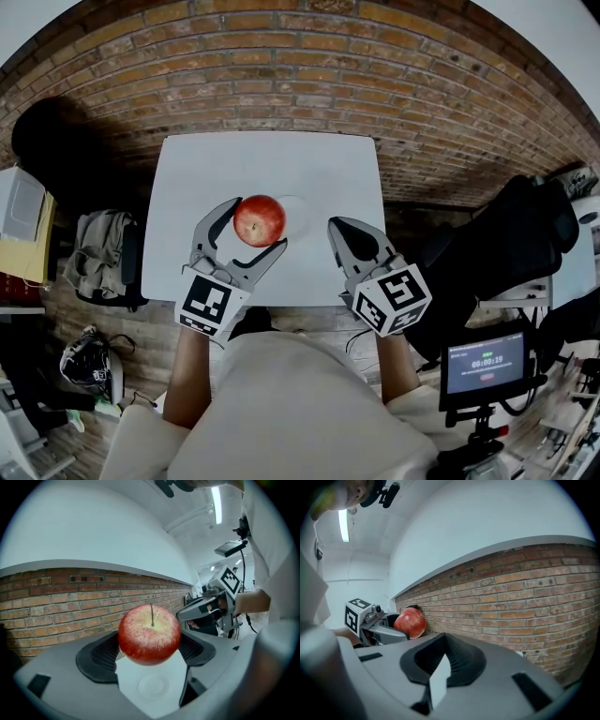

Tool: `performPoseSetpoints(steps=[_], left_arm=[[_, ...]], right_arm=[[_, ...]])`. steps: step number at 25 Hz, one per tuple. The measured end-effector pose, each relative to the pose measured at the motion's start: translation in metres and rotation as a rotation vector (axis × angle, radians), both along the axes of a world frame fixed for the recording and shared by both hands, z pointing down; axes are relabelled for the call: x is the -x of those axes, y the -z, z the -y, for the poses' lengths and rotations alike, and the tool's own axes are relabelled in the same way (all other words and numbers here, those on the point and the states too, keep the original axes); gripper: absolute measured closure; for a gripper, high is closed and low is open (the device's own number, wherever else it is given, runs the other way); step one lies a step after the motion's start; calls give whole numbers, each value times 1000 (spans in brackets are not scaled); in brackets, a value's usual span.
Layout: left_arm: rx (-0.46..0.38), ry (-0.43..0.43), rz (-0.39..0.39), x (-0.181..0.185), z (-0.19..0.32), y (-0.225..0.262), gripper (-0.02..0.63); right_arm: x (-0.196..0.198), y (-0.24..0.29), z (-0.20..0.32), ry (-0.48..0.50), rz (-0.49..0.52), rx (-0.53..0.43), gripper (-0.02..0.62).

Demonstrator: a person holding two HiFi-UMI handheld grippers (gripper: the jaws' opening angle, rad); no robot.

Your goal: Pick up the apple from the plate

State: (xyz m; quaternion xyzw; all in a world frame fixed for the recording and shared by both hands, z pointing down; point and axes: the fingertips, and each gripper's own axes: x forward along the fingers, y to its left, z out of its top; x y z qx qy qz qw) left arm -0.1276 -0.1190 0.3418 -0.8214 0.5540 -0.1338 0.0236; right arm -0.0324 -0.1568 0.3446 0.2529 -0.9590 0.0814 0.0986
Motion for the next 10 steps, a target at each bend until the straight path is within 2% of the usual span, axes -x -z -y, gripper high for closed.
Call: performPoseSetpoints(steps=[10], left_arm=[[10,-3,-8,1,1,-2,207]], right_arm=[[2,-2,1,3,-9,10,594]])
